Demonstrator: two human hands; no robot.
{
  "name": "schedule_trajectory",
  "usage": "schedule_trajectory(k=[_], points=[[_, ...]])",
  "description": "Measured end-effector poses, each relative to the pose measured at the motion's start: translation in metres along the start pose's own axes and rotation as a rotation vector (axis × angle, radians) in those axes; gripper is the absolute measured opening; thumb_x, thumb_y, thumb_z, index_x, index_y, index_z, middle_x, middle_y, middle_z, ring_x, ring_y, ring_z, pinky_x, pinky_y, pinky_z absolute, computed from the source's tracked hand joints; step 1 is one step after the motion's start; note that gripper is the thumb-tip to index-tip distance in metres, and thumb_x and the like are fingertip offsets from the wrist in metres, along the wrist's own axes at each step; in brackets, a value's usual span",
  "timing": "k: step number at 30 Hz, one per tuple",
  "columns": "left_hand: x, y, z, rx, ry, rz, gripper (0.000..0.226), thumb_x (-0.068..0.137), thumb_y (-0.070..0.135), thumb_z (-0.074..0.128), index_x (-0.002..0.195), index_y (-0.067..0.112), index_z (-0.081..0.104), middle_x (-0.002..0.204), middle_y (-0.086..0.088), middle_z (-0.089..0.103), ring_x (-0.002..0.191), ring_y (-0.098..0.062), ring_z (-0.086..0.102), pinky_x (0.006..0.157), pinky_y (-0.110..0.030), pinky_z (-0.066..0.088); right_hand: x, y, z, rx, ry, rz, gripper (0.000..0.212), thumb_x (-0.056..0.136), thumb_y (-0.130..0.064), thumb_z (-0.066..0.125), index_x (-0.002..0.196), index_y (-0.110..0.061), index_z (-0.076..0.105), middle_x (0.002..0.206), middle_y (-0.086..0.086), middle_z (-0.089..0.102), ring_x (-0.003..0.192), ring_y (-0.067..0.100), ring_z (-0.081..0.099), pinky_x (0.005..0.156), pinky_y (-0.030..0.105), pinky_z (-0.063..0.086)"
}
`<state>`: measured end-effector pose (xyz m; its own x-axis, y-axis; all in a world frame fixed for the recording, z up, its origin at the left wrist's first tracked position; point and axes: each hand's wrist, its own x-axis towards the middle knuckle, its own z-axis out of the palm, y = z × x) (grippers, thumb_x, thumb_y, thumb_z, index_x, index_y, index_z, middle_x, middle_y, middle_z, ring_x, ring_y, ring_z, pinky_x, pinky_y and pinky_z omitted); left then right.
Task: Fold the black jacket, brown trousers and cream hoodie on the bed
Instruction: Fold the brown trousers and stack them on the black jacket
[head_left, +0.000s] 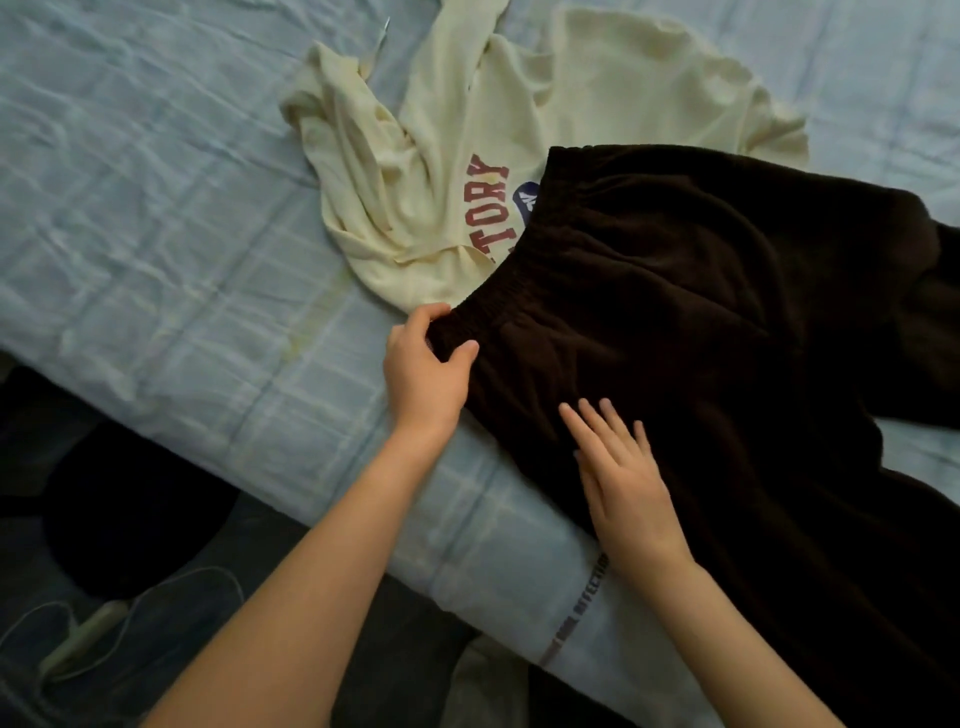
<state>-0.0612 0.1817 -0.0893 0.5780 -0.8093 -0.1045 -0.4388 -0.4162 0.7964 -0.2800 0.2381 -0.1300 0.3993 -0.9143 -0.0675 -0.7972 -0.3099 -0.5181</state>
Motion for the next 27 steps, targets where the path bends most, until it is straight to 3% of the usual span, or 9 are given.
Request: schedule_trajectory(k=[4,8,11,14,16,19,22,24,27], points=[[-0.001,-0.017,-0.021,-0.019,0.057,0.067,0.038,0.078,0.019,0.076,0.112,0.031,0.063,0.105,0.008,0.063,0.088,-0.011,0.06,0.076,-0.016,0.045,-0.004,-0.01,-0.009,-0.141,-0.006,-0.095,0.049,0.106,-0.032,0.028,0.154,-0.025,0.032,0.156,-0.003,0.038,0.15,0.02,0.024,0.122,0.049,0.02],[-0.015,-0.028,-0.008,0.188,-0.053,-0.009,0.048,0.089,0.014,0.066,0.135,0.013,0.05,0.129,-0.013,0.051,0.115,-0.027,0.053,0.091,-0.015,0.035,-0.001,-0.011,-0.004,-0.251,-0.232,-0.05,0.052,0.106,-0.044,0.023,0.156,-0.037,0.012,0.164,-0.011,0.015,0.153,0.013,-0.001,0.124,0.046,0.001],[-0.033,-0.001,0.012,0.594,0.005,0.442,0.06,0.093,0.025,0.055,0.148,0.014,0.034,0.148,-0.019,0.033,0.134,-0.035,0.037,0.109,-0.045,0.033,-0.004,-0.006,-0.015,-0.126,-0.075,-0.054,0.051,0.105,-0.04,0.027,0.155,-0.028,0.028,0.162,-0.007,0.025,0.152,0.012,0.01,0.124,0.046,0.01],[-0.065,0.023,0.042,0.605,-0.242,0.918,0.061,0.094,0.035,0.044,0.152,0.019,0.032,0.159,-0.009,0.027,0.147,-0.029,0.023,0.118,-0.052,0.02,-0.021,0.017,-0.034,-0.136,0.152,0.065,0.051,0.104,-0.034,0.033,0.153,-0.02,0.035,0.16,-0.001,0.031,0.152,0.015,0.017,0.124,0.044,0.013],[-0.093,0.03,0.069,0.626,-0.434,1.056,0.061,0.095,0.038,0.042,0.153,0.019,0.031,0.161,-0.004,0.024,0.149,-0.025,0.019,0.12,-0.05,0.017,-0.039,0.042,-0.048,-0.187,0.207,0.236,0.053,0.102,-0.033,0.032,0.153,-0.017,0.034,0.16,0.001,0.031,0.151,0.019,0.019,0.122,0.05,0.017],[-0.118,0.033,0.107,0.681,-0.606,1.073,0.06,0.098,0.04,0.038,0.154,0.02,0.028,0.162,-0.002,0.022,0.15,-0.023,0.016,0.121,-0.048,0.013,-0.062,0.089,-0.063,-0.273,0.181,0.441,0.057,0.1,-0.036,0.027,0.153,-0.016,0.035,0.159,0.005,0.032,0.15,0.025,0.021,0.12,0.056,0.02],[-0.119,0.023,0.129,0.825,-0.71,1.008,0.058,0.101,0.043,0.029,0.155,0.025,0.02,0.163,-0.001,0.014,0.151,-0.022,0.008,0.122,-0.048,0.01,-0.072,0.117,-0.067,-0.287,0.059,0.509,0.06,0.1,-0.04,0.019,0.156,-0.022,0.027,0.162,0.003,0.028,0.151,0.025,0.018,0.12,0.055,0.018],[-0.121,0.026,0.132,0.832,-0.738,0.961,0.056,0.099,0.043,0.031,0.153,0.026,0.031,0.161,-0.002,0.025,0.149,-0.024,0.022,0.119,-0.05,0.021,-0.072,0.125,-0.068,-0.268,0.037,0.476,0.059,0.1,-0.041,0.021,0.155,-0.022,0.031,0.159,0.003,0.032,0.149,0.025,0.025,0.118,0.054,0.023],[-0.11,0.059,0.138,0.669,-0.67,1.014,0.045,0.093,0.033,0.043,0.129,0.015,0.063,0.135,-0.01,0.059,0.121,-0.031,0.057,0.098,-0.047,0.046,-0.063,0.149,-0.098,-0.122,0.167,0.354,0.049,0.1,-0.037,0.034,0.142,-0.018,0.049,0.143,0.003,0.053,0.131,0.022,0.049,0.102,0.046,0.043]])
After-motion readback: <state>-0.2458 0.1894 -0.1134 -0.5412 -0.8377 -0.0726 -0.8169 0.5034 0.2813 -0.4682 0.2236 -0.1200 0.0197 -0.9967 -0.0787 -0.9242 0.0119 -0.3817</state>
